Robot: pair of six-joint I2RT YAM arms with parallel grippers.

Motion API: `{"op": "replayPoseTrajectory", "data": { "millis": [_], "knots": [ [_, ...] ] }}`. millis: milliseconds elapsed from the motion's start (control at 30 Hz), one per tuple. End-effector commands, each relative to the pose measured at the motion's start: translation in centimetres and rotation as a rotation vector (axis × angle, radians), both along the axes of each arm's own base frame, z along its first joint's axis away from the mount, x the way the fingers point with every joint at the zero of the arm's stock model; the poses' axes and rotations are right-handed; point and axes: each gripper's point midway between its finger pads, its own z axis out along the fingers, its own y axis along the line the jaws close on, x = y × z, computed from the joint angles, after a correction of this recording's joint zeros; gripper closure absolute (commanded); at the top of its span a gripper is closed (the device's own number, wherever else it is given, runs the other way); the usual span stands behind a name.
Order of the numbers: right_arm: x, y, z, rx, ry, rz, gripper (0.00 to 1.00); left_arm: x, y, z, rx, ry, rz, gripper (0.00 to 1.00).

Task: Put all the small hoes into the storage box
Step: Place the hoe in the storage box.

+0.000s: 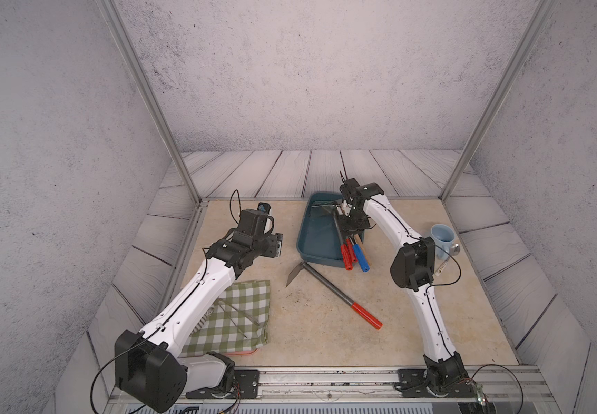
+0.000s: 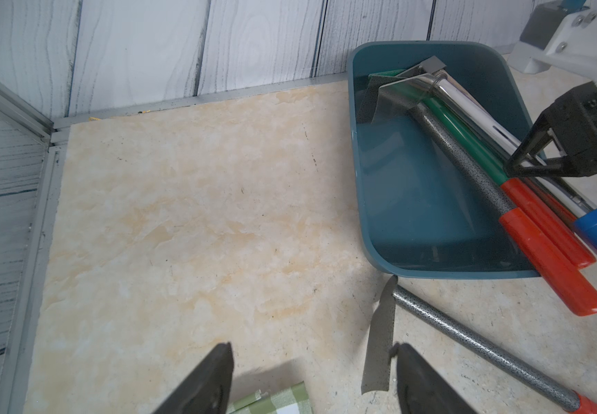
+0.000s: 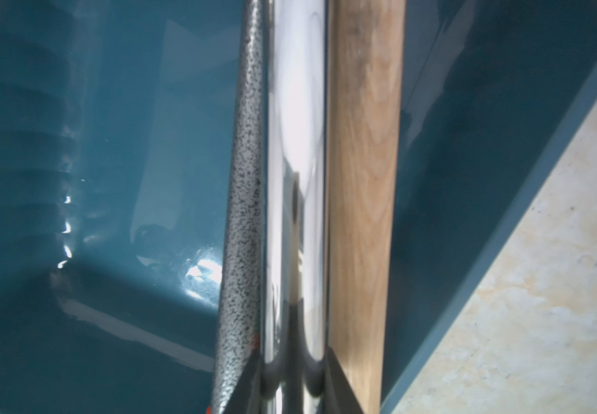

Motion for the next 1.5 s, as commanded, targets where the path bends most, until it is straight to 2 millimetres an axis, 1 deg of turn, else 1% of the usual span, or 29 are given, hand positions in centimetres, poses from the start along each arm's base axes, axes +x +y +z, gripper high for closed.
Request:
{"op": "replayPoseTrajectory", "data": {
  "millis": [0,167,233,400,733,867,1133,1367,1433,1467],
  "knots": [
    [1.0,-0.6,0.2,-0.06,-0.051,0.034,1.0,0.1,0.2,-0.6,0.011,0.007,0.003,0.26],
    [1.3,-0.3,-0.3,-0.091,-0.069,0.045,1.0,0.2,0.2,-0.6,0.01,0.006,0.003,0.26],
    [1.2,0.1,-0.3,-0.096,-0.078,0.05,1.0,0.2,0.2,-0.7,0.01,0.009,0.002,0.26],
    [1.6,0.7,-0.4,-0.112,-0.099,0.059,0.97,0.2,0.2,-0.7,0.01,0.01,0.004,0.26],
    [3.1,0.3,0.6,-0.17,-0.19,0.061,0.97,0.2,0.2,-0.6,0.01,0.008,0.003,0.26],
    [3.6,0.8,0.8,-0.175,-0.223,0.07,0.96,0.2,0.2,-0.6,0.011,0.007,0.002,0.26],
    [4.3,0.1,-0.6,-0.251,-0.238,0.075,0.94,0.2,0.1,-0.6,0.011,0.009,0.001,0.26],
    [4.5,0.3,-1.4,-0.248,-0.234,0.079,0.89,0.2,0.1,-0.8,0.012,0.012,0.001,0.26],
    [4.4,0.7,-1.0,-0.241,-0.247,0.087,0.86,0.2,0.1,-0.8,0.013,0.013,0.0,0.26],
    [4.4,0.8,-0.9,-0.237,-0.251,0.09,0.83,0.3,0.1,-0.8,0.012,0.014,0.001,0.26]
  ]
}}
